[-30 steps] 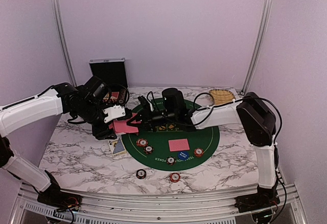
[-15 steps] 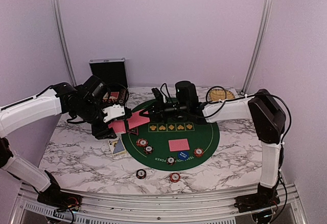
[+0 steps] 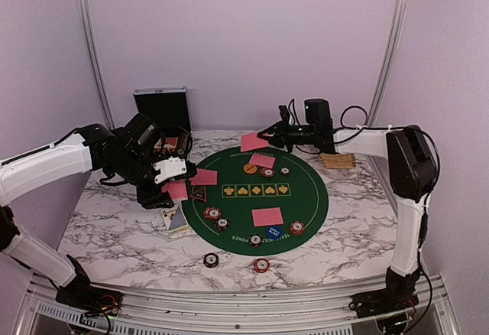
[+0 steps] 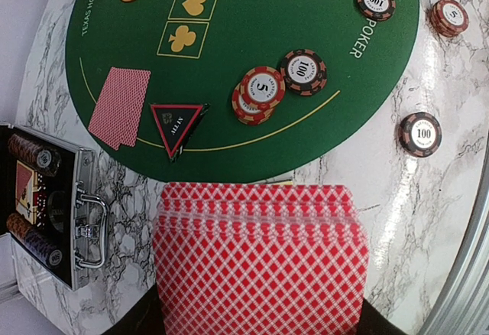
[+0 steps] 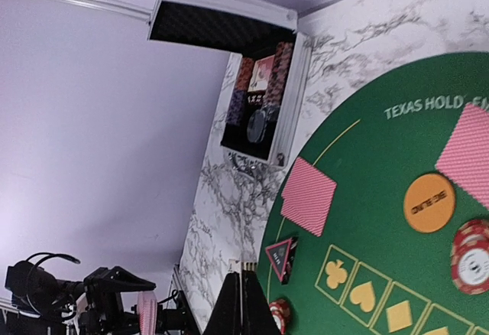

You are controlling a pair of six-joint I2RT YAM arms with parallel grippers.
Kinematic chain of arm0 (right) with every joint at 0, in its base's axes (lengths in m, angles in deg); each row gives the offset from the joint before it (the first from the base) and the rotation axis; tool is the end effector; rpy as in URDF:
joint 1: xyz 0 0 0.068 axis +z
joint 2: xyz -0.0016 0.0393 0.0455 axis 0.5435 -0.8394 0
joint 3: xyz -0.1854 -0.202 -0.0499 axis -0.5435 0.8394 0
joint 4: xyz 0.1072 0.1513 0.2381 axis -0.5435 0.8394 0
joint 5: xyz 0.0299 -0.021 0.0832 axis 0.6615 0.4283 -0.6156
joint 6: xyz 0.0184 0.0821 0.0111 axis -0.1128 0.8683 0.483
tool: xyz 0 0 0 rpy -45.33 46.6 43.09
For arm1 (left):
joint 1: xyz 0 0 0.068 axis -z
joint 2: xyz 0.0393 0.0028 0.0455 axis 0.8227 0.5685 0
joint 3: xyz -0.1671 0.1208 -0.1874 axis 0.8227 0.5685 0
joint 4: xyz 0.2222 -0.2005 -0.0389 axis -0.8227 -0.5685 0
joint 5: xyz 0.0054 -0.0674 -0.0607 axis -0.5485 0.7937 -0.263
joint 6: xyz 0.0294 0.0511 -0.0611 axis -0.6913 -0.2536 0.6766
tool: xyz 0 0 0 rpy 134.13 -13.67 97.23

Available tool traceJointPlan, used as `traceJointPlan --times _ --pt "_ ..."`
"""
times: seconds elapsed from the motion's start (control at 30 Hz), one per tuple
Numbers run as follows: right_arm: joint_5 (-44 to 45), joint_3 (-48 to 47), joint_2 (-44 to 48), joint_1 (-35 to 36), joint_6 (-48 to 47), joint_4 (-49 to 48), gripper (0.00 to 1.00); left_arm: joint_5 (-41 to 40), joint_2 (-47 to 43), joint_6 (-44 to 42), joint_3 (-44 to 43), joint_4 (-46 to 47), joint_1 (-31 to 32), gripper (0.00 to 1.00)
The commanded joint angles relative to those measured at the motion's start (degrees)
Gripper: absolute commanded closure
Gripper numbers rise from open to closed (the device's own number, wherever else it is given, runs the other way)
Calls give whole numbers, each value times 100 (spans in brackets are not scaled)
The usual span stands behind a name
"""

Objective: Distribute texas hold em gaming equipment

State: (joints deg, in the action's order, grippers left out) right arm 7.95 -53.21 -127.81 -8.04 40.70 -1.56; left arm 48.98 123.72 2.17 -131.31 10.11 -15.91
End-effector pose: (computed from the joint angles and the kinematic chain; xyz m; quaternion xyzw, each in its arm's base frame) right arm 0.4657 0.2733 0.2052 -0.0275 0.7923 0.5695 0.2172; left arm 0.2649 -0.2237 0.2546 0.6029 0.7452 -0.0342 0.2829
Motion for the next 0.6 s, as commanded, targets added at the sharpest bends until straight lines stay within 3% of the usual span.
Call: traceJointPlan --times 0.0,0.27,0.57 --pt "329 -835 -523 -445 -551 782 100 -8 -188 -14 29 61 -2 100" --pt "681 -1907 -1457 -815 -952 1571 100 40 -198 -15 12 42 1 100" --pt "1005 -2241 -1943 -818 -988 1624 100 64 -141 -14 -23 17 2 100"
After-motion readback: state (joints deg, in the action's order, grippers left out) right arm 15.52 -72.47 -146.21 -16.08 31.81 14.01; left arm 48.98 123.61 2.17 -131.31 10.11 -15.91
